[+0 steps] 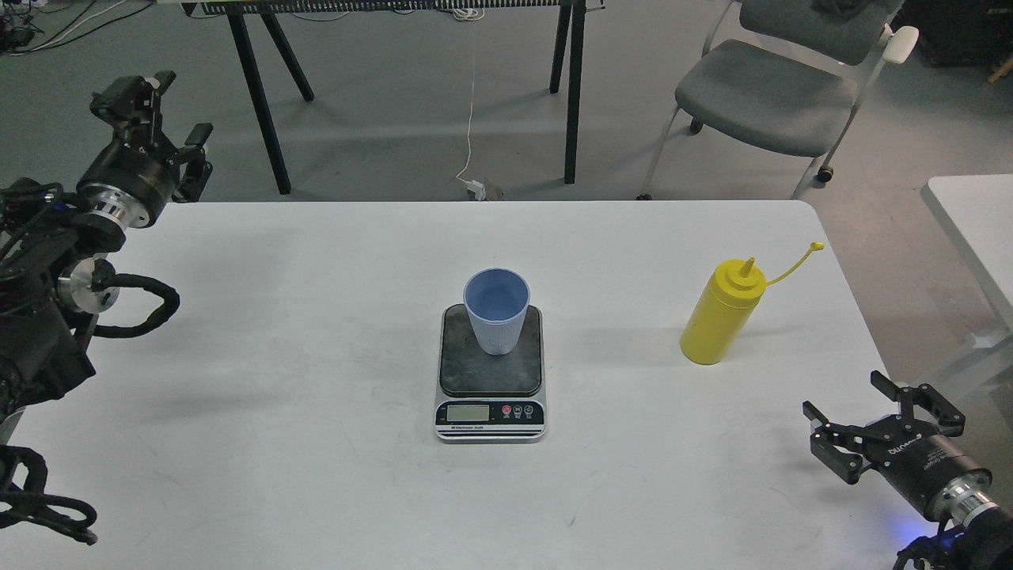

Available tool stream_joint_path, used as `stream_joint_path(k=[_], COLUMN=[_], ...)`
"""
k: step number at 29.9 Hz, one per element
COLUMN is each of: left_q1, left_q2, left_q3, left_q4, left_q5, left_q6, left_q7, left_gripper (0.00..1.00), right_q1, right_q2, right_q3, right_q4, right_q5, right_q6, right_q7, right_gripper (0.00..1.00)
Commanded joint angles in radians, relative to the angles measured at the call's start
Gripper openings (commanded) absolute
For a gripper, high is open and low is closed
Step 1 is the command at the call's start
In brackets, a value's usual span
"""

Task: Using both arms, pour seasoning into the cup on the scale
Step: 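Move the right gripper down to the yellow squeeze bottle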

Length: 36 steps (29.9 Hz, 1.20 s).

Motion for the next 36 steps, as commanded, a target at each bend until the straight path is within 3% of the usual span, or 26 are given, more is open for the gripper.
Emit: stream_joint_path(k=[1, 17, 26, 36], left_q1=[0.001, 0.002, -0.002, -0.007], left_q2=[0.000, 0.016, 0.016, 0.020], left_q3=[0.002, 0.009, 0.003, 0.003], left_q4=[0.000, 0.000, -0.003, -0.003], left_q5=[0.000, 0.003, 0.000, 0.000], left_q6=[0.000, 0.000, 0.000, 0.000], left_q7=[0.000, 0.000, 0.000, 0.000], left_gripper=[0.76, 0.78, 0.78, 0.78], right_q1=[0.009, 0.069, 0.147, 0.181], right_q2=[0.025, 0.134, 0.246, 0.277], right_q3=[0.008, 0.034, 0.038, 0.038], right_q4=[0.002, 0.001, -0.087, -0.120], right_q5=[-0.019, -0.083, -0.123, -0.128], right_q6=[0.000, 0.000, 0.000, 0.000], right_q7=[0.004, 0.010, 0.009, 0.009], right_gripper=[1.00, 0.99, 0.99, 0.99])
